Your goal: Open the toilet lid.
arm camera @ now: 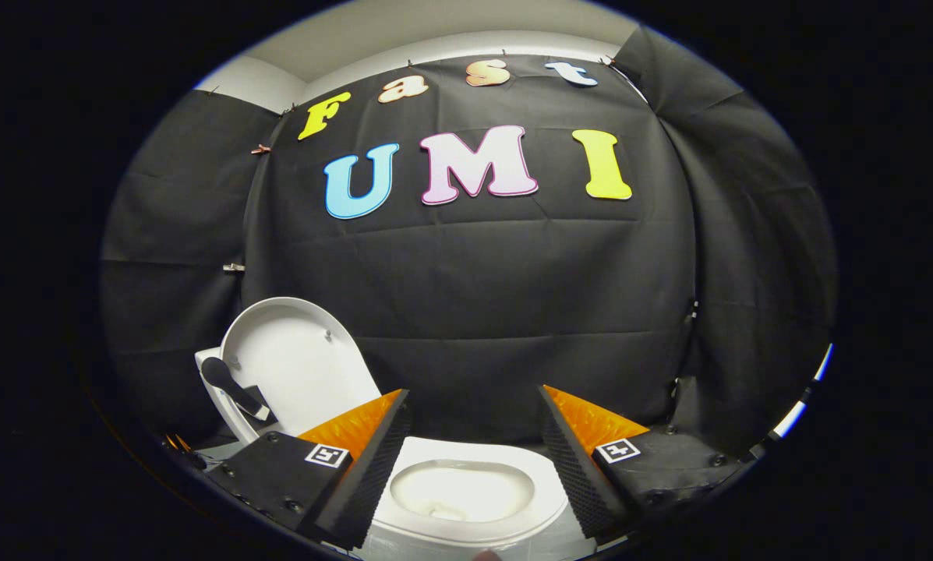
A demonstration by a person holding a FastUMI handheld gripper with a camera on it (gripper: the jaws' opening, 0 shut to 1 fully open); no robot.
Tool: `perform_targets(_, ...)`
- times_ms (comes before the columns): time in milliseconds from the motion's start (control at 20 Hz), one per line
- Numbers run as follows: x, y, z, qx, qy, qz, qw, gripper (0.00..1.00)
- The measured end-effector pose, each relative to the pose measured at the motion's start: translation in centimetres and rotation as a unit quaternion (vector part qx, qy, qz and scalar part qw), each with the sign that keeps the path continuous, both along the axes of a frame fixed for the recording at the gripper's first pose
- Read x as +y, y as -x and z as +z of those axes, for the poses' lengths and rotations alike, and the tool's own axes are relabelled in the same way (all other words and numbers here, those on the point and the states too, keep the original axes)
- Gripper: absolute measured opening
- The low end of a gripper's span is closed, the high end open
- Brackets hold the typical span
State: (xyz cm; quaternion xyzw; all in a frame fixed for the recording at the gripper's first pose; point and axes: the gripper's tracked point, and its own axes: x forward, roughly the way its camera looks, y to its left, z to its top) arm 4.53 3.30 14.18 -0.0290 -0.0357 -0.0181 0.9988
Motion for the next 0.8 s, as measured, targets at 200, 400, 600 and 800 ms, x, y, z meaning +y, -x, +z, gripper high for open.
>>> perform_targets(200, 0.09, -0.09, -0.02, -0.001, 0.002, 0.0, 1.0, 0.99)
perform_targets(400, 0.17, 0.05, -0.08, 0.0, 0.003, 0.001, 1.0, 0.99)
perform_targets(600, -0.05, 0.02, -0.16, 0.002, 0.001, -0.001, 1.0, 0.99)
perform_targets(800, -0.22, 0.08, 0.13, -0.003, 0.0, -0.002, 1.0, 0.99)
